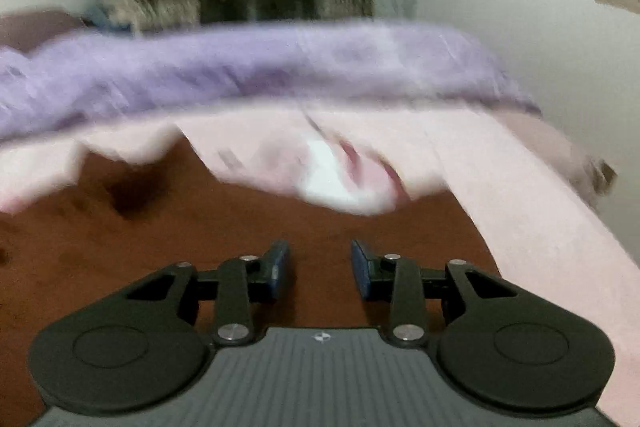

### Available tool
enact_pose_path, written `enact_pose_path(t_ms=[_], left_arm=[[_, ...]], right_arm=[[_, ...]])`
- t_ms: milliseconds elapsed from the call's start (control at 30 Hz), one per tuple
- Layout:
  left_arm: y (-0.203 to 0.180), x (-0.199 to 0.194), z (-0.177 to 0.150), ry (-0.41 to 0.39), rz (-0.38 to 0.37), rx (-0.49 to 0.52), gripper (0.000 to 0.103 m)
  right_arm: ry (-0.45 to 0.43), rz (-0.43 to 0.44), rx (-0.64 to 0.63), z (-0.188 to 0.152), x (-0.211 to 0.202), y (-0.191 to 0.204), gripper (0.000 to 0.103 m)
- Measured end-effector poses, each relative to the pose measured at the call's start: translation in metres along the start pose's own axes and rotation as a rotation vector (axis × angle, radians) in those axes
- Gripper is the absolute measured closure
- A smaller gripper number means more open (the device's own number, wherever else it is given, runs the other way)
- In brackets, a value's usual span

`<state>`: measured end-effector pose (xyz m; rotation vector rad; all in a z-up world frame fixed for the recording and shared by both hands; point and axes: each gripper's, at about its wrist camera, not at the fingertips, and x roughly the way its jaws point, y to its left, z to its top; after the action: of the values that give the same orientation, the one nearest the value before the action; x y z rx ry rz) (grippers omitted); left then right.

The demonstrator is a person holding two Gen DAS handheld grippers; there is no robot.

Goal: Fold large clothes

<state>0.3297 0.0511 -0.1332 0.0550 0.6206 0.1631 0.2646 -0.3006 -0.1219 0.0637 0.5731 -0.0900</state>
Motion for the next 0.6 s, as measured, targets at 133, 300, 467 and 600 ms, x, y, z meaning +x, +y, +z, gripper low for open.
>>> enact_pose_path(t_ms=[133,300,467,600], left_arm=[[-0.002,0.000,0.002,0.005,0.001,0.011,0.000],[0.000,-0.022,0.020,0.038,-0.013,-0.015,0.001],[-0.036,-0.062,0.039,-0.039,-0.261,0.064,0.000],[-0.081,-0.030,0.020,0.080,-0.282,0.178,0.000]], right_arm=[[-0.041,0.041,0.031,-0.007,0.000,-0.008,0.067],[-0.063,-0.004,-0.010,0.012,-0.027,-0.005,0.066],[-0.112,0.052,0.053,0.028,-0.049,-0.011,0.065],[0.036,0.000,0.028,0.015,-0.005,-0.008,0.064]])
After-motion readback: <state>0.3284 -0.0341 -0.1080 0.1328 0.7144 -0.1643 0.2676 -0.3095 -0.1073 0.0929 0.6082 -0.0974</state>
